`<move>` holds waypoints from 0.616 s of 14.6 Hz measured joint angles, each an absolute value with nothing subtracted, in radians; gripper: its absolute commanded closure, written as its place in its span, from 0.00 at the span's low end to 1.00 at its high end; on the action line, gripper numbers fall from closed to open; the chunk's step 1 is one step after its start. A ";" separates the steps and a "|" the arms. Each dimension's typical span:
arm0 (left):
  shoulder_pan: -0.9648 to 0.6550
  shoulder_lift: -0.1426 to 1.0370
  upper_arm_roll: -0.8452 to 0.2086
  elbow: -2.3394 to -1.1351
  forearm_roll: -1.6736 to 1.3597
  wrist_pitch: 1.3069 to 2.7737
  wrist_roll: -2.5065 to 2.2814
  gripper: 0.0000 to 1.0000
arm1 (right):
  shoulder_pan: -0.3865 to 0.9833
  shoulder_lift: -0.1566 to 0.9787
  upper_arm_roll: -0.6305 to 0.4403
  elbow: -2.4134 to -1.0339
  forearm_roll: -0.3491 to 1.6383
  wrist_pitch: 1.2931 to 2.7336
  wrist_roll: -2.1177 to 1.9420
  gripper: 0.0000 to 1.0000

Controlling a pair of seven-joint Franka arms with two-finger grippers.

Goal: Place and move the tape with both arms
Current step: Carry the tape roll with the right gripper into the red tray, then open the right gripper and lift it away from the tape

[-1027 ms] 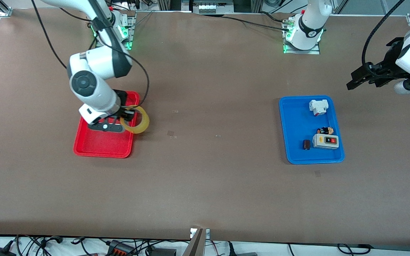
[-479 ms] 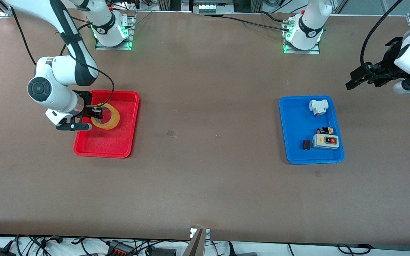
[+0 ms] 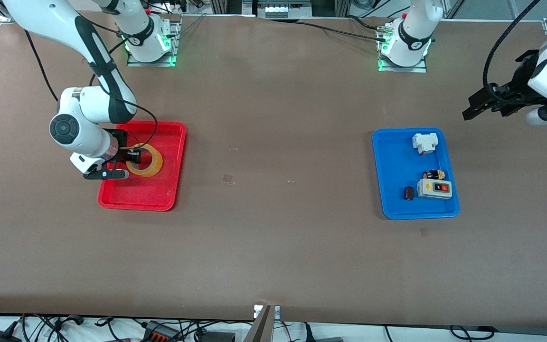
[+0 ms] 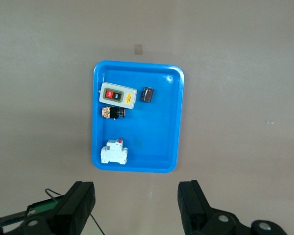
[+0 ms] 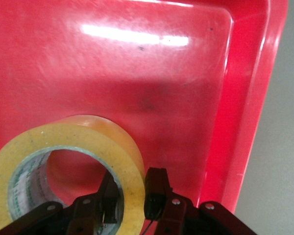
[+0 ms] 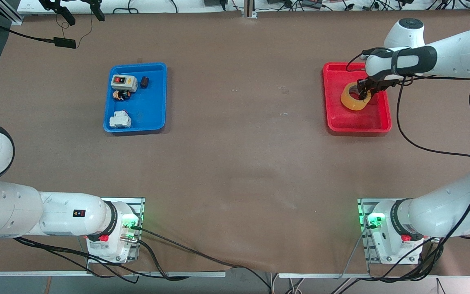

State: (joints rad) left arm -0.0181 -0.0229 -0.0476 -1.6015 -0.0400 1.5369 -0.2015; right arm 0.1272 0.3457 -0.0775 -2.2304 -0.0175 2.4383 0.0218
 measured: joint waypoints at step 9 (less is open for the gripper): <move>-0.018 -0.023 -0.048 -1.602 -0.040 1.544 -0.200 0.00 | 0.122 0.264 -0.073 -2.186 -0.017 2.327 0.017 0.02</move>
